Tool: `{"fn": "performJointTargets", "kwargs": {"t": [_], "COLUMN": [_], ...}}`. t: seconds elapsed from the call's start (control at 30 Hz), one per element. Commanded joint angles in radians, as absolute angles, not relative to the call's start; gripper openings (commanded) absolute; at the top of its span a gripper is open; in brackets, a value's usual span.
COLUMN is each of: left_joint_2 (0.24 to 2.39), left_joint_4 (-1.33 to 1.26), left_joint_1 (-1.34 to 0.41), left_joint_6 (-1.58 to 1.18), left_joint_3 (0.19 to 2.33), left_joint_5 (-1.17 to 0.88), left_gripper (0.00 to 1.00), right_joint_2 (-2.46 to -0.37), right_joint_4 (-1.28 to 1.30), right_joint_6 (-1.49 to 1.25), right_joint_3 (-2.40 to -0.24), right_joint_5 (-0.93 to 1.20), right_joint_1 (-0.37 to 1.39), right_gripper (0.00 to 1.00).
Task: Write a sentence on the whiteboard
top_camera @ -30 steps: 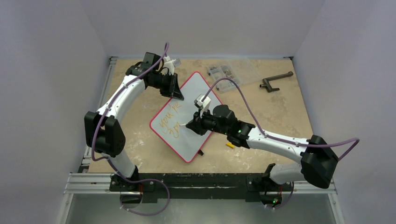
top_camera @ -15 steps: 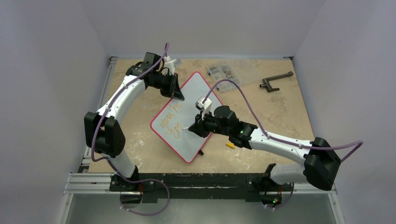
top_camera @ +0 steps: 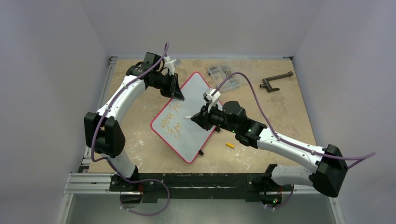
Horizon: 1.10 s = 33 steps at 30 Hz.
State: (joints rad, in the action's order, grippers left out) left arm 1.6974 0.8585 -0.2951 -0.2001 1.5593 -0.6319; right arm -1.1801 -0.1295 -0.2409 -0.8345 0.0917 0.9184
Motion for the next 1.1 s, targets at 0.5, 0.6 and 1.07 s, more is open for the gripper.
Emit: {"fn": "performJointTargets", "kwargs": {"t": [0.5,0.6,1.07], "left_joint_2": [1.686,1.685,1.671], "left_joint_4": [0.890,0.885,0.872], "left_joint_1": [-0.293,-0.293,-0.293], "left_joint_6": [-0.150,-0.150,-0.156], "left_joint_3": [1.562,1.560,1.550], "left_joint_5": [-0.463,-0.476,-0.480], "left_gripper": [0.00,0.00,0.00], "right_joint_2": [-1.133,-1.128,-1.127], "right_joint_4": [-0.215,-0.220,-0.242], "right_joint_6": [-0.217,-0.217,-0.217], "right_joint_3": [-0.753,-0.744,-0.734], "right_joint_5": [0.215,0.216,0.230], "right_joint_1": [0.801,0.800,0.794], "right_gripper": [0.00,0.00,0.00]}}
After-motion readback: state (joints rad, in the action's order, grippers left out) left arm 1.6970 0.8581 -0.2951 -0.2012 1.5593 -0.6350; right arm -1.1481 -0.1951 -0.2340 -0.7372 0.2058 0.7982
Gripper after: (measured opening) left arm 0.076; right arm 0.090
